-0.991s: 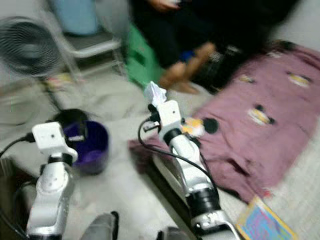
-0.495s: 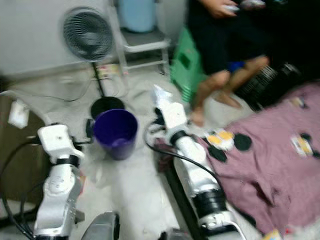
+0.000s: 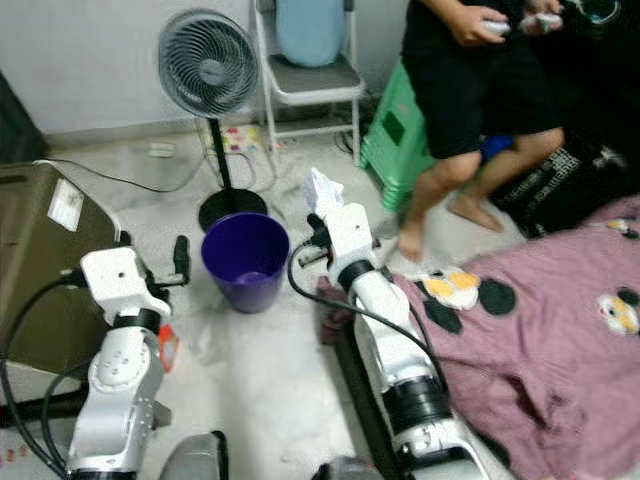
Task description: Clean up the room
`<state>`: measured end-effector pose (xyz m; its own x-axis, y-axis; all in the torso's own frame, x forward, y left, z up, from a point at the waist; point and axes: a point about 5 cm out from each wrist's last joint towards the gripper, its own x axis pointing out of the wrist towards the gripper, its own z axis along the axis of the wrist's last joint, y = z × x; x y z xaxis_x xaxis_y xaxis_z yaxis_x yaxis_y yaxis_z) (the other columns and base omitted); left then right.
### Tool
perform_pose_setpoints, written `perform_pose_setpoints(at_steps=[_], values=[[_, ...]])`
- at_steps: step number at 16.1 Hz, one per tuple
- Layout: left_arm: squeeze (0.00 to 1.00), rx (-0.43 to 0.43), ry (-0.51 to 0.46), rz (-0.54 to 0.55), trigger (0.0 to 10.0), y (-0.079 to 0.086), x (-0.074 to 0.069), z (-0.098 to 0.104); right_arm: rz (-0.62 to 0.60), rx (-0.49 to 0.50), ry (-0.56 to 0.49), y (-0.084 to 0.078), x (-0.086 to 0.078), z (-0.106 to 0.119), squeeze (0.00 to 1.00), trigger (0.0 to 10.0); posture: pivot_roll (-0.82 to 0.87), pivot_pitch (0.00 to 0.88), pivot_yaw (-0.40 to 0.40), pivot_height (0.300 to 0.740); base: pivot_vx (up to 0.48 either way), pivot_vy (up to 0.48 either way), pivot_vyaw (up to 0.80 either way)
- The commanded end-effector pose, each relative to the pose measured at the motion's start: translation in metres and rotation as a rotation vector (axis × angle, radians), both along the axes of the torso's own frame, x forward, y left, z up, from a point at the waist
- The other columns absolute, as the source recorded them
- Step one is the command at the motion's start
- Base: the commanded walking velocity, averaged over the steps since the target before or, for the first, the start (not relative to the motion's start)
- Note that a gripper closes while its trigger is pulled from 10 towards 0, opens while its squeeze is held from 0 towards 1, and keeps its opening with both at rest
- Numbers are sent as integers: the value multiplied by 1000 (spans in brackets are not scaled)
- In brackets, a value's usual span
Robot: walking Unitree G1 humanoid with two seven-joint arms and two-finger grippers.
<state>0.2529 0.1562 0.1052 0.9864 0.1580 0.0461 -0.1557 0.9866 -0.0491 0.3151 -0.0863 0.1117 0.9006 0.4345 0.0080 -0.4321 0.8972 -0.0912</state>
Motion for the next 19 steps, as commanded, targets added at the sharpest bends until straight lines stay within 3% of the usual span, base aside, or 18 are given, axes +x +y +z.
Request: perform_pose_setpoints(at_steps=[1, 3, 8, 19], values=[[0, 0, -4, 13, 10000, 2, -1, 1, 10, 7, -14, 4, 2, 4, 0, 10000, 7, 82, -97, 740, 0, 0, 800], [0, -2, -4, 12, 10000, 2, -1, 1, 7, 8, -11, 3, 2, 4, 0, 10000, 7, 82, -97, 740, 0, 0, 800], [0, -6, -5, 5, 10000, 2, 0, 1, -1, 16, -5, 2, 3, 3, 0, 10000, 6, 85, -99, 740, 0, 0, 0], [0, -4, -3, -4, 10000, 3, -1, 0, 7, 16, -12, 5, 2, 3, 0, 10000, 10, 78, -94, 740, 331, 0, 0]])
